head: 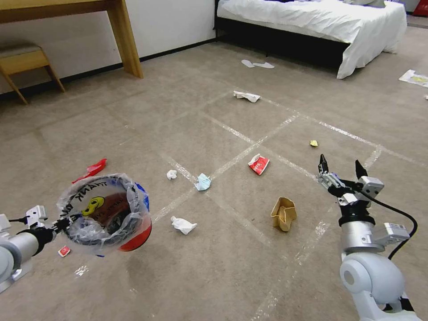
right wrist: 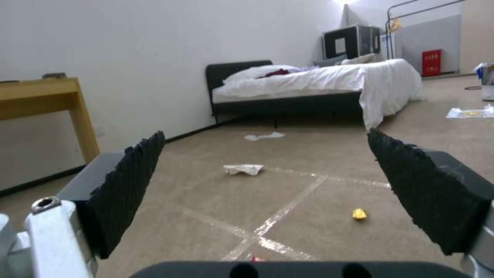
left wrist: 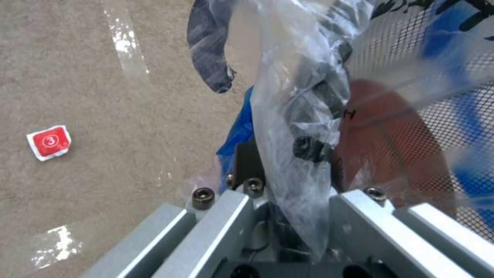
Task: Pick up the trash bin and place the garbage on the floor into it.
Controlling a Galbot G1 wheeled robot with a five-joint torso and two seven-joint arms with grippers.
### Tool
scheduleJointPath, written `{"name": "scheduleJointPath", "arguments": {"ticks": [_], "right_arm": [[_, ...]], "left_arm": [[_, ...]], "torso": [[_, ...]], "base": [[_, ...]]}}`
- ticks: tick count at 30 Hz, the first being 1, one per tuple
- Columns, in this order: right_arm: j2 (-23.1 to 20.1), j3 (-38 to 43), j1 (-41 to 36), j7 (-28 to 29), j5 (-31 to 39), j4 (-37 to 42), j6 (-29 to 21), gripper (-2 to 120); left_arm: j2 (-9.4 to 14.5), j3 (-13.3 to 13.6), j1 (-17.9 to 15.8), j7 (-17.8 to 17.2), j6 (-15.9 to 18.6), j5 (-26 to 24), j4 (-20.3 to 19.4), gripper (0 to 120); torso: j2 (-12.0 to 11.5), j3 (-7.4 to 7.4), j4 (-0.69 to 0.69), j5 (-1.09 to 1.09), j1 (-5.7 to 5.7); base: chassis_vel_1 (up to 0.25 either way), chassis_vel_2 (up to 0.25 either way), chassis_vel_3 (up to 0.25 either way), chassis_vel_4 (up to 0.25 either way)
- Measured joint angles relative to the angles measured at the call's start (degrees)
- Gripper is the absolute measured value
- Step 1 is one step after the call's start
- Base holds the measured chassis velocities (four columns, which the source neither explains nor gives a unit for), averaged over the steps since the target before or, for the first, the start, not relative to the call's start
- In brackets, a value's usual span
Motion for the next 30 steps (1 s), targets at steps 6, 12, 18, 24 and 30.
{"name": "scheduleJointPath", "arguments": {"ticks": [6, 12, 18, 24, 30], "right_arm": [[0.09, -0.19, 0.42, 0.39, -0.33, -0.38, -0.27, 100], [0.16, -1.15, 1.59, 3.71, 0.27, -0.69, -4.92, 100], [-0.41, -4.31, 6.10, 13.91, 6.25, -4.12, -16.15, 100], [-0.45, -9.51, 12.84, 23.36, 15.03, -14.69, -24.91, 100], [3.16, -15.51, 20.94, 29.50, 20.83, -30.37, -28.19, 100]], "left_arm": [[0.06, -0.07, -0.02, 0.02, 0.00, 0.06, 0.35, 0], [0.05, -0.07, -0.02, 0.04, 0.00, 0.22, 0.54, 0], [0.20, 0.59, -0.50, 0.05, 0.00, 0.31, 0.85, 0], [0.30, 0.80, -0.47, 0.06, 0.00, 0.34, 1.06, 0], [0.10, 0.43, 0.01, -0.03, 0.00, 0.39, 0.90, 0]], "torso": [[0.00, 0.00, 0.00, 0.00, 0.00], [0.00, 0.00, 0.00, 0.00, 0.00], [0.00, 0.00, 0.00, 0.00, 0.00], [0.00, 0.01, -0.01, 0.01, -0.01], [0.00, 0.01, 0.01, 0.00, 0.00]], "base": [[0.000, 0.000, 0.000, 0.000], [0.000, 0.000, 0.000, 0.000], [0.000, 0.000, 0.000, 0.000], [0.000, 0.000, 0.000, 0.000], [0.000, 0.000, 0.000, 0.000]]}}
